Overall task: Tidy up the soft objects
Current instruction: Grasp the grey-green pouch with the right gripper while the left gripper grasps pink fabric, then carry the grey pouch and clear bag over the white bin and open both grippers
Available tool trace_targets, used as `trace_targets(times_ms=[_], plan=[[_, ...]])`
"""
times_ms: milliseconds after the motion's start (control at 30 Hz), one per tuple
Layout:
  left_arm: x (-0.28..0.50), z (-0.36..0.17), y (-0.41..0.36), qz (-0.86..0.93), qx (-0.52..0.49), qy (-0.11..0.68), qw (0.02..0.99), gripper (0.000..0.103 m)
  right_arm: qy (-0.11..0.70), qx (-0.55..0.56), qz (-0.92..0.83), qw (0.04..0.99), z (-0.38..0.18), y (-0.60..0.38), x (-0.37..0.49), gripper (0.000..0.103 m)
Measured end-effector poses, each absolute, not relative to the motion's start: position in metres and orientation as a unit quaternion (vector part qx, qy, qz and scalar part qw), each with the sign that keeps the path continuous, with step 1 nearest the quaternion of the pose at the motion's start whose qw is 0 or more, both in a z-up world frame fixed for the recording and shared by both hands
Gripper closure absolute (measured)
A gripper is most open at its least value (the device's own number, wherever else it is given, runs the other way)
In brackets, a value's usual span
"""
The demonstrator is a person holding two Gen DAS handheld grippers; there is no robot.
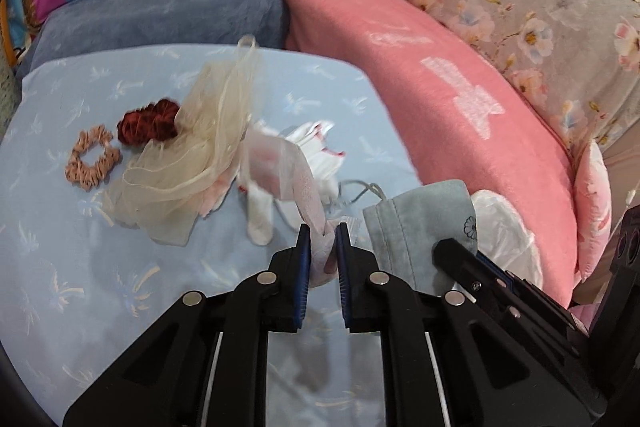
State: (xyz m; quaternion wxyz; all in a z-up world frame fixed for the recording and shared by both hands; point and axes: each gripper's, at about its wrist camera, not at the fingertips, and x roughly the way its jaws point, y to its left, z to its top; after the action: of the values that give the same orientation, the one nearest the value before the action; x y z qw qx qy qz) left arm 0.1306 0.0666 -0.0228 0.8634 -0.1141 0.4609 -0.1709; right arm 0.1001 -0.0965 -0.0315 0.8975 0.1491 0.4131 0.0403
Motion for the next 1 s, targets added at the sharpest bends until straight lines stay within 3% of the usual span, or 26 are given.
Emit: trace_targets(times_ms=[533,1000], plan=[[0.096,0.056,-0.006,-0.269,-0.078,0.381,0.881,0.09,0.303,0.187,-0.016,0.934,0.053,-0.195,0.041,0.097],[0.07,0.083,-0.089,-0.35,-0.021,0.352,0.868,0.09,0.257,0.224,-0.078,0.937,0.071,-0.281,-0.008,0.097]])
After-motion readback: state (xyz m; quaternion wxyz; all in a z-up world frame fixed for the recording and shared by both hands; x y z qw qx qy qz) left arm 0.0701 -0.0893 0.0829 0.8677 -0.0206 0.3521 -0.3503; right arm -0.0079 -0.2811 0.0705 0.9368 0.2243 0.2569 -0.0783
